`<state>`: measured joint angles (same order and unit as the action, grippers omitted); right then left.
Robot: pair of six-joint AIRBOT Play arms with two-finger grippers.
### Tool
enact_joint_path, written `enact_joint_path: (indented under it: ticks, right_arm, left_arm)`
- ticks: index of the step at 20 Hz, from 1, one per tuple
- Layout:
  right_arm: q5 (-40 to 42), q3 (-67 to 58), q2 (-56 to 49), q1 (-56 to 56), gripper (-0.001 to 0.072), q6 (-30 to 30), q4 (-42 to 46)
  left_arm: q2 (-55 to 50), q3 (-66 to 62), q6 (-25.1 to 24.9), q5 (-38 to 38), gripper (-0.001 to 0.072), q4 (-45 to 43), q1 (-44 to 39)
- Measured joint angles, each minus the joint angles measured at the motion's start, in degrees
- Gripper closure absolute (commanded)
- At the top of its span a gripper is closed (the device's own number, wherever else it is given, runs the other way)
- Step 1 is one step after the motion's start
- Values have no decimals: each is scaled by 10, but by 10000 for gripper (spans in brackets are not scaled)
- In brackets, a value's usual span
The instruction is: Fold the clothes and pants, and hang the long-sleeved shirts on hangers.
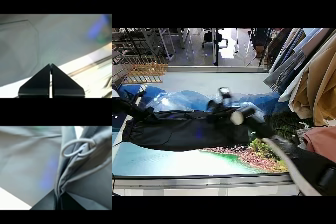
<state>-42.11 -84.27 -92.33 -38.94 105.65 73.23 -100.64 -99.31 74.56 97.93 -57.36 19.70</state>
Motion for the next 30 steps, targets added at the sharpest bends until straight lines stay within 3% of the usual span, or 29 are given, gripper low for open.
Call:
enact_joint_path:
  ticks: [2,3,5,10,11,12,13,18,21,24,25,26,28,30]
  right_arm:
    - [40,-47,-66,-45,395,-8,-37]
    - [44,-72,-86,-55,364,-22,-51]
    - [14,-113,-96,-44,350,-44,-51]
    - [-175,-102,-21,121,347,-73,0]
    - [-207,-76,-2,167,305,-86,-5]
    - [-233,-45,13,212,177,-105,-29]
    - [-253,-12,22,250,136,-130,-61]
    - [-231,144,16,379,63,-301,-278]
    - [-217,166,-35,397,23,-408,-395]
    - [-230,144,-100,392,19,-471,-470]
    - [-242,131,-119,385,23,-483,-486]
    - [-252,116,-137,377,153,-493,-498]
    - [-266,86,-162,360,694,-503,-513]
    - [-296,54,-171,347,693,-504,-523]
  left_arm:
    - [10,-2,0,1,693,9,7]
    - [12,-2,0,1,694,12,10]
    - [15,0,0,4,693,16,12]
    - [17,5,-5,13,693,14,15]
    - [17,6,-7,13,693,14,15]
    - [17,7,-6,13,693,14,15]
    - [17,8,-6,14,693,13,15]
    - [17,26,-9,17,693,13,13]
    - [17,41,-17,18,693,13,13]
    - [17,48,-19,22,693,13,12]
    - [17,49,-20,23,693,13,12]
    - [17,50,-20,24,693,13,11]
    - [17,51,-21,24,693,13,9]
    - [17,52,-21,29,693,13,5]
